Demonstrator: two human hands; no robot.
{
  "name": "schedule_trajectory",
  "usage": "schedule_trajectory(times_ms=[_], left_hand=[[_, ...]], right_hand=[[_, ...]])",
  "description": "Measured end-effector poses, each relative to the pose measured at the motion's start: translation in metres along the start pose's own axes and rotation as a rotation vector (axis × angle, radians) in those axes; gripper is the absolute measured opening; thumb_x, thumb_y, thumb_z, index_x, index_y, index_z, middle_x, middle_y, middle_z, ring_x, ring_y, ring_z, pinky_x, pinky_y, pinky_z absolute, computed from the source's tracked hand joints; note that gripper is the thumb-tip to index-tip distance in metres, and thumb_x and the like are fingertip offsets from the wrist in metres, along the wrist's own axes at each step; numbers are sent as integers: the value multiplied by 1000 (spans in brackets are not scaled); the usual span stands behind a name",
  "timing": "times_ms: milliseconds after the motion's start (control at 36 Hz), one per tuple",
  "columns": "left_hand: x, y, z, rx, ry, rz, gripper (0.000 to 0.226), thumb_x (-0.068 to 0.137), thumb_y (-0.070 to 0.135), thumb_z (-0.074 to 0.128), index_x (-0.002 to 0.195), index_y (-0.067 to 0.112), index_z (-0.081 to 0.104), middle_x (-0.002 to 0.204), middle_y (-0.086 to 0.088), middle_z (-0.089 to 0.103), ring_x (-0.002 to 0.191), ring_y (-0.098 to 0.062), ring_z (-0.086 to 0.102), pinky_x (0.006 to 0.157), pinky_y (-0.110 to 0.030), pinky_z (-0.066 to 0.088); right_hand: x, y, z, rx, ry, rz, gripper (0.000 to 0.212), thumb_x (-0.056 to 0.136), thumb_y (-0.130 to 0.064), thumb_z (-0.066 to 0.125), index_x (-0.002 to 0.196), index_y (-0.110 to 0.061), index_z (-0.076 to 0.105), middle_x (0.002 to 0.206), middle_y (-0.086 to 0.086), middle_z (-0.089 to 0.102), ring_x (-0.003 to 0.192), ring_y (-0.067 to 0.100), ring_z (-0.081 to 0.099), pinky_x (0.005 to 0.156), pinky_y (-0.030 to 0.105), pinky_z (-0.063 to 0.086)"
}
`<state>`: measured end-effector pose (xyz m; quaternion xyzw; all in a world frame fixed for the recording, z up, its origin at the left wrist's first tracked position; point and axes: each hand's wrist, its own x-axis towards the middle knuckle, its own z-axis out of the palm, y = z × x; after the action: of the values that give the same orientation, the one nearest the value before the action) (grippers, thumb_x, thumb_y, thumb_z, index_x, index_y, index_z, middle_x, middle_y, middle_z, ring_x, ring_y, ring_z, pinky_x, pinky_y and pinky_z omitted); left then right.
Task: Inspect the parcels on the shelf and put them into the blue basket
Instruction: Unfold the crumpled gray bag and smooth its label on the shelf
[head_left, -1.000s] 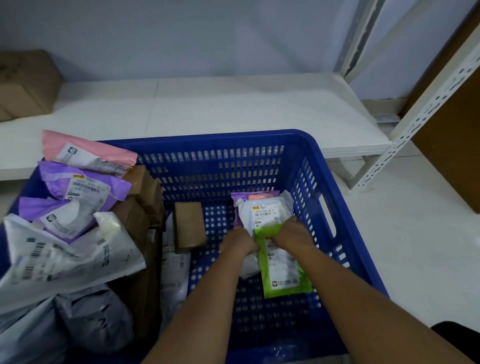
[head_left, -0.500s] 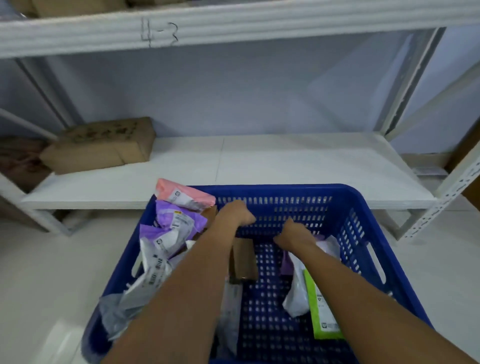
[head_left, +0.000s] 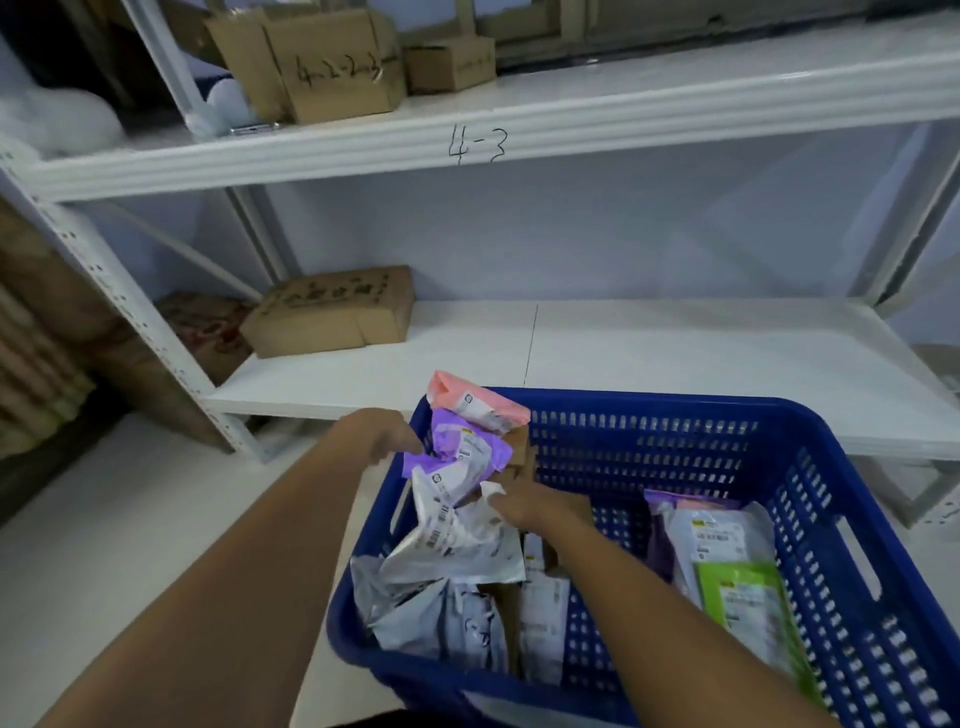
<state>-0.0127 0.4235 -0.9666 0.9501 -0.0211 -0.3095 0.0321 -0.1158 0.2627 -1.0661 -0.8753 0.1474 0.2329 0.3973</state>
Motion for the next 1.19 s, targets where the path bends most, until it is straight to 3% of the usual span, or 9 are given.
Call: schedule_trajectory(times_ms=[222, 333, 472, 556, 611, 694, 806, 1028, 1194], left_hand=[[16, -11, 36, -44, -50, 4, 61, 86, 55, 59, 127, 11, 55, 113, -8, 62, 107, -22, 63, 93, -33, 52], [29, -7, 46, -90, -35, 22, 69, 85, 59, 58, 134, 12, 46, 128, -9, 55, 105, -22, 63, 93, -32, 53], [47, -8, 48, -109, 47, 97, 74, 87, 48, 60, 128, -12, 46, 117, -31, 57, 59, -18, 44, 60, -27, 36], [57, -9, 52, -148, 51, 100, 81, 84, 49, 64, 138, -5, 36, 126, -24, 55, 93, -30, 63, 62, -28, 39], [65, -7, 58, -135, 46, 107, 91, 85, 50, 63, 148, 3, 17, 143, -17, 41, 122, -33, 52, 83, -34, 46], [73, -4, 66, -104, 94, 149, 85, 89, 42, 62, 148, 3, 15, 151, -15, 25, 134, -30, 36, 101, -36, 39], [80, 0, 73, -105, 178, 186, 70, 89, 30, 63, 141, 0, 27, 149, -17, 21, 139, -30, 26, 104, -36, 34], [83, 4, 86, -62, 123, 231, 58, 83, 28, 70, 131, 4, 49, 132, -10, 52, 119, -26, 52, 83, -28, 41], [80, 2, 82, -71, 93, 205, 54, 86, 26, 67, 133, 6, 48, 132, -10, 52, 118, -26, 53, 89, -31, 44]], right_hand=[[1, 2, 8, 32, 33, -8, 47, 102, -25, 45, 145, -8, 38, 147, 14, 42, 129, 31, 46, 100, 34, 40], [16, 11, 11, 137, 10, 17, 44, 99, -30, 49, 141, -22, 41, 139, 5, 44, 121, 26, 49, 97, 33, 42], [37, 22, 14, 193, 0, 64, 55, 95, -36, 54, 142, -10, 39, 139, 11, 48, 120, 27, 52, 91, 36, 46], [42, 22, 17, 219, -2, 74, 53, 96, -35, 55, 141, -12, 41, 138, 10, 51, 115, 24, 55, 84, 33, 46], [48, 23, 22, 236, -10, 78, 54, 96, -35, 55, 142, -13, 40, 138, 9, 51, 108, 22, 56, 81, 33, 46], [55, 26, 27, 276, -19, 86, 55, 97, -35, 53, 146, -15, 35, 137, 9, 51, 99, 19, 54, 76, 31, 43], [60, 30, 31, 277, -14, 98, 60, 94, -38, 56, 146, -16, 34, 135, 10, 53, 99, 20, 55, 71, 29, 46], [65, 36, 39, 285, -19, 127, 50, 92, -32, 58, 137, -14, 47, 129, 12, 58, 107, 27, 60, 81, 32, 49], [62, 39, 41, 320, -97, 198, 57, 82, -36, 69, 131, -15, 51, 124, 11, 61, 106, 28, 63, 88, 40, 55]])
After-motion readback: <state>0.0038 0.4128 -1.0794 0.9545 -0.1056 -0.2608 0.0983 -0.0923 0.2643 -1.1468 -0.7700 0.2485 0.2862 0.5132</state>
